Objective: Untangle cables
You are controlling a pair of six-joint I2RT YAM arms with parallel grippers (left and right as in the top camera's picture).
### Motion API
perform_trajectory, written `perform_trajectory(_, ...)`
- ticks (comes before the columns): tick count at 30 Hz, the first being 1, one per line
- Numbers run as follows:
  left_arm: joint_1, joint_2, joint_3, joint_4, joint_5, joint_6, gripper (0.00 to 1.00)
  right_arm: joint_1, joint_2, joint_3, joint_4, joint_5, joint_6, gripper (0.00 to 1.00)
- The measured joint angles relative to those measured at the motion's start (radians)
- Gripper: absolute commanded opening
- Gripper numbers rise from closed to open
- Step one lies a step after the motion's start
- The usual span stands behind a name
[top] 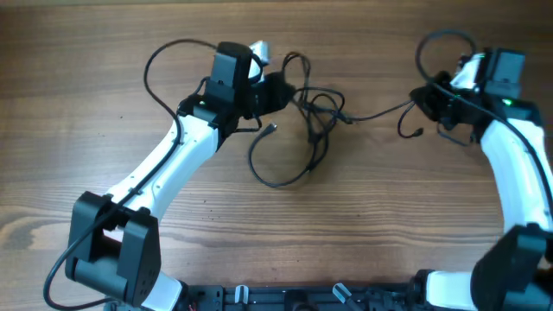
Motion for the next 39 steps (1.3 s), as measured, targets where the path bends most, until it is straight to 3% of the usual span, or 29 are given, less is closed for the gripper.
perform_trajectory(3, 0.000, 0.004, -0.003, 0.120, 0.144, 0.028, 0.04, 0.024, 0.050, -0.001, -0.009, 0.021, -0.019, 0.05)
perform_trajectory(4, 0.001, 0.004, -0.003, 0.140, 0.180, 0.036, 0.04, 0.030, 0.067, -0.001, -0.013, 0.025, -0.026, 0.12)
perform_trajectory(7, 0.001, 0.004, -0.003, 0.150, 0.254, 0.047, 0.04, 0.037, 0.101, -0.002, -0.024, 0.026, -0.068, 0.58)
perform_trajectory(8, 0.001, 0.004, -0.003, 0.150, 0.266, 0.047, 0.04, 0.037, 0.103, -0.002, -0.024, 0.021, -0.089, 0.68)
perform_trajectory(11, 0.003, 0.004, -0.003, 0.138, 0.289, 0.050, 0.04, 0.037, 0.102, -0.002, -0.024, -0.043, -0.157, 0.81)
perform_trajectory(15, 0.016, 0.004, -0.003, 0.103, 0.301, 0.050, 0.04, 0.037, 0.102, 0.019, -0.033, -0.187, -0.261, 0.75)
perform_trajectory(21, 0.019, 0.004, -0.003, -0.008, 0.303, 0.069, 0.04, 0.074, 0.101, 0.087, 0.032, -0.397, -0.428, 0.75)
perform_trajectory(30, 0.019, 0.004, -0.003, -0.166, 0.298, 0.171, 0.04, 0.308, 0.113, 0.087, 0.010, -0.357, -0.627, 0.67)
perform_trajectory(36, 0.019, 0.004, -0.003, -0.312, 0.095, 0.203, 0.04, 0.337, 0.132, 0.087, -0.047, -0.303, -0.649, 0.46)
perform_trajectory(39, 0.019, 0.004, -0.003, -0.322, 0.029, 0.204, 0.04, 0.340, 0.137, 0.087, -0.090, -0.272, -0.603, 0.45)
